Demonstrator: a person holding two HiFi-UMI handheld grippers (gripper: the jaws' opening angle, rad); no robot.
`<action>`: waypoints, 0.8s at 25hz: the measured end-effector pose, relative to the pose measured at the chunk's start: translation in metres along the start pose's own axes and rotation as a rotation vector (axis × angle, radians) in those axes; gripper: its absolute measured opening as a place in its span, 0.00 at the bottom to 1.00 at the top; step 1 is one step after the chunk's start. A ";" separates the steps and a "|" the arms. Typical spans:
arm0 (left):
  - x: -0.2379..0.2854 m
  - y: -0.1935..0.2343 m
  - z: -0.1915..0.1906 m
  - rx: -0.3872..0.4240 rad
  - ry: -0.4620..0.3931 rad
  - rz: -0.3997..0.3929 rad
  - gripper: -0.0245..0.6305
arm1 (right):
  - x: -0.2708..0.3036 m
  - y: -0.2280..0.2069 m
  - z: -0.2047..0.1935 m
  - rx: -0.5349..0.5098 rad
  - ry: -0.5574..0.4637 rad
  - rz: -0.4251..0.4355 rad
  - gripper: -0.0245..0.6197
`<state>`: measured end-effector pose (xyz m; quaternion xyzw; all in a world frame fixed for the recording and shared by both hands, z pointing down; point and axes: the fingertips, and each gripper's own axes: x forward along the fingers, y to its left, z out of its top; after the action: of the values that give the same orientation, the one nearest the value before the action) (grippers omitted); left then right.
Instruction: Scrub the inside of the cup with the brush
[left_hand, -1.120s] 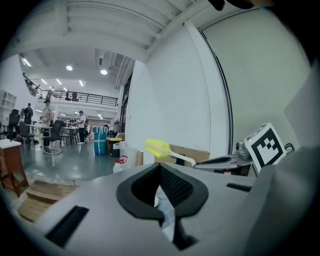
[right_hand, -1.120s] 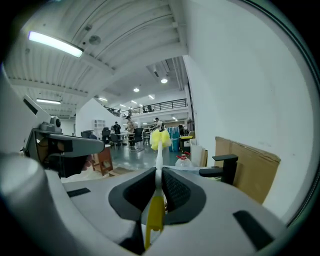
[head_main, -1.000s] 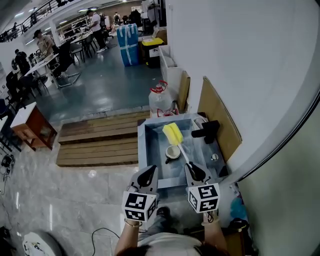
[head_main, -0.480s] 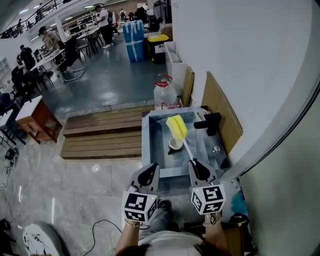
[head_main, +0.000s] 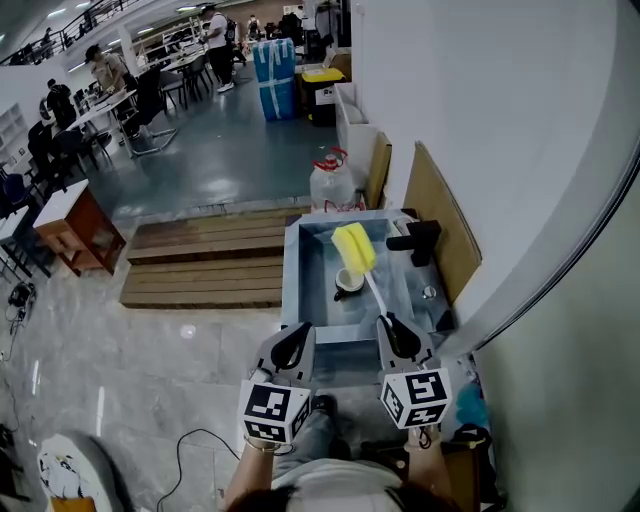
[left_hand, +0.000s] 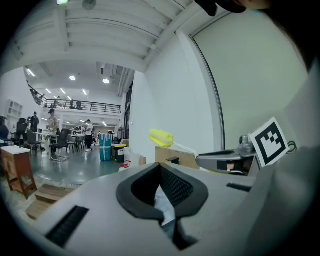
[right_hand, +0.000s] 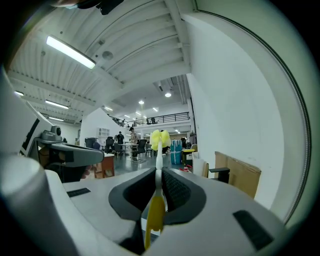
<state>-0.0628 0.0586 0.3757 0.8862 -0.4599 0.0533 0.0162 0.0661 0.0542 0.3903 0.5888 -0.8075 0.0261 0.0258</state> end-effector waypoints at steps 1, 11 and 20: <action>-0.001 -0.001 0.000 0.000 -0.002 0.001 0.05 | -0.001 0.000 0.001 -0.006 -0.001 0.001 0.12; -0.003 -0.005 0.000 -0.002 -0.002 0.007 0.05 | -0.010 0.002 0.001 -0.023 0.000 0.015 0.12; 0.001 -0.006 0.001 -0.019 0.003 0.000 0.05 | -0.015 -0.004 -0.007 -0.003 0.020 -0.005 0.12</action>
<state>-0.0572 0.0615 0.3752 0.8860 -0.4603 0.0504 0.0255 0.0749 0.0674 0.3967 0.5905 -0.8057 0.0308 0.0350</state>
